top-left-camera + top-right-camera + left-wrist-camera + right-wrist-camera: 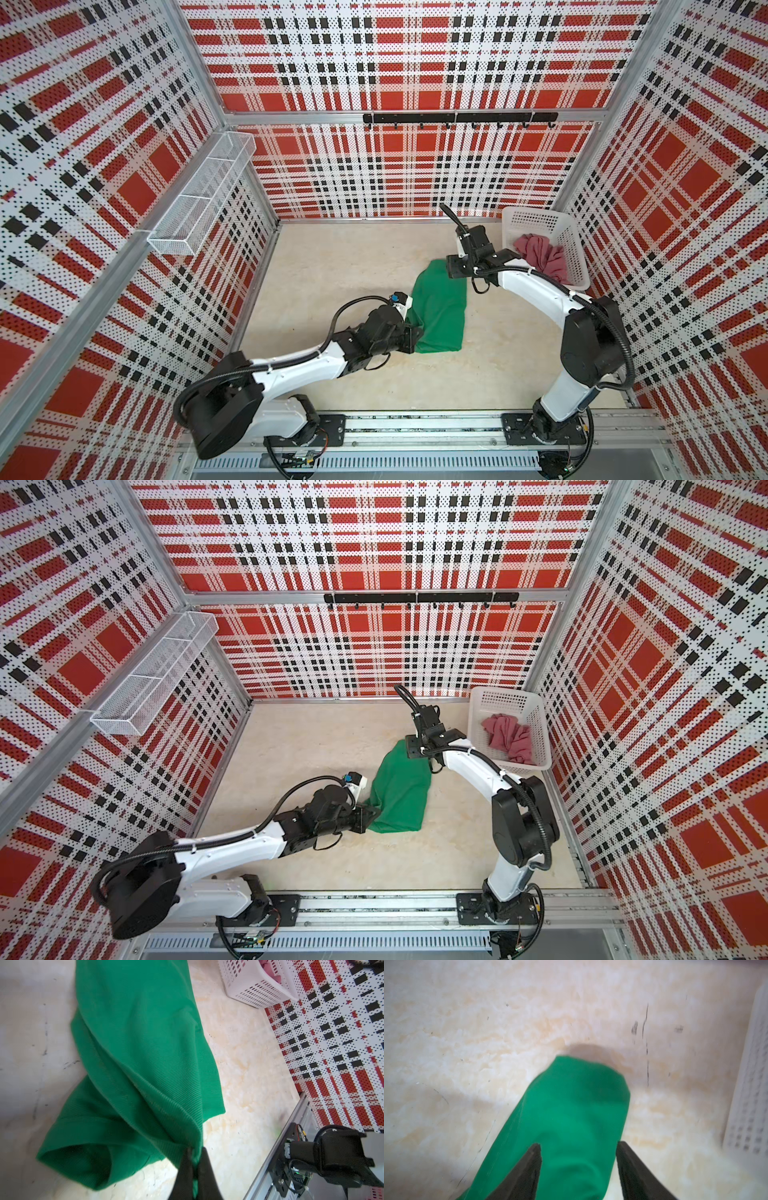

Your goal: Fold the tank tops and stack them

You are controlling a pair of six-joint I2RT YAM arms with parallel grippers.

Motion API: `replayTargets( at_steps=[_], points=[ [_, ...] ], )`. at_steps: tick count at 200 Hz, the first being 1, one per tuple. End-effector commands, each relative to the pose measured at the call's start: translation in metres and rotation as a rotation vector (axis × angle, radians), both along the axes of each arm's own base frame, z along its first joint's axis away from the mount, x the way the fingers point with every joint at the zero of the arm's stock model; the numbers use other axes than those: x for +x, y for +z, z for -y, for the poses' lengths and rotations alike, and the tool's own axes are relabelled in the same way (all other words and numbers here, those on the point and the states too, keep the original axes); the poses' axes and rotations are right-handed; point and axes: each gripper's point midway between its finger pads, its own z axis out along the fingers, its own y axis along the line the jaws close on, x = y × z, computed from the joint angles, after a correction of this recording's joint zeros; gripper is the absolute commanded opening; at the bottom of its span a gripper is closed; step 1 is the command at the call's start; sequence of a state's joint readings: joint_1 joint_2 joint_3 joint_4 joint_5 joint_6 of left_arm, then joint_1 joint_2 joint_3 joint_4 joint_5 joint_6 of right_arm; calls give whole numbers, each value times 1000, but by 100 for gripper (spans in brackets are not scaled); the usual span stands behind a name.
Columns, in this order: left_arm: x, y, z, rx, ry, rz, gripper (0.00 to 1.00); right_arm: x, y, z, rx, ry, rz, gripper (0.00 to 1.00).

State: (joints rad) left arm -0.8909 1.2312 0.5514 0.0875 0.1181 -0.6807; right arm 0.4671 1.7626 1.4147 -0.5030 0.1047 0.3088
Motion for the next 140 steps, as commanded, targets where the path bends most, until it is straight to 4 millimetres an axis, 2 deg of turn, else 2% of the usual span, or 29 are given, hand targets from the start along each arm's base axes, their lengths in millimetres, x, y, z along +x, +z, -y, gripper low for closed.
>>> replayTargets(
  at_steps=[1,12,34,61,85,101,116,140],
  points=[
    [-11,-22,-22,57,28,-30,0,13,-23,-22,-96,93,-30,65],
    [-9,-23,-26,48,49,-27,0,24,-28,-44,-98,136,-21,67],
    [-4,-20,-27,42,61,-17,0,43,-54,-82,-106,207,-35,71],
    [-4,-21,-27,54,53,-17,0,53,-97,-107,-145,265,-84,73],
    [-5,-24,-28,58,51,-25,0,56,-131,-109,-199,276,-148,72],
    [-4,-25,-30,62,61,-32,0,51,-143,-100,-235,251,-191,68],
    [-3,-25,-32,64,69,-35,0,44,-144,-90,-259,226,-217,65],
    [0,-25,-34,57,84,-36,0,31,-135,-77,-263,195,-209,65]
  ],
)
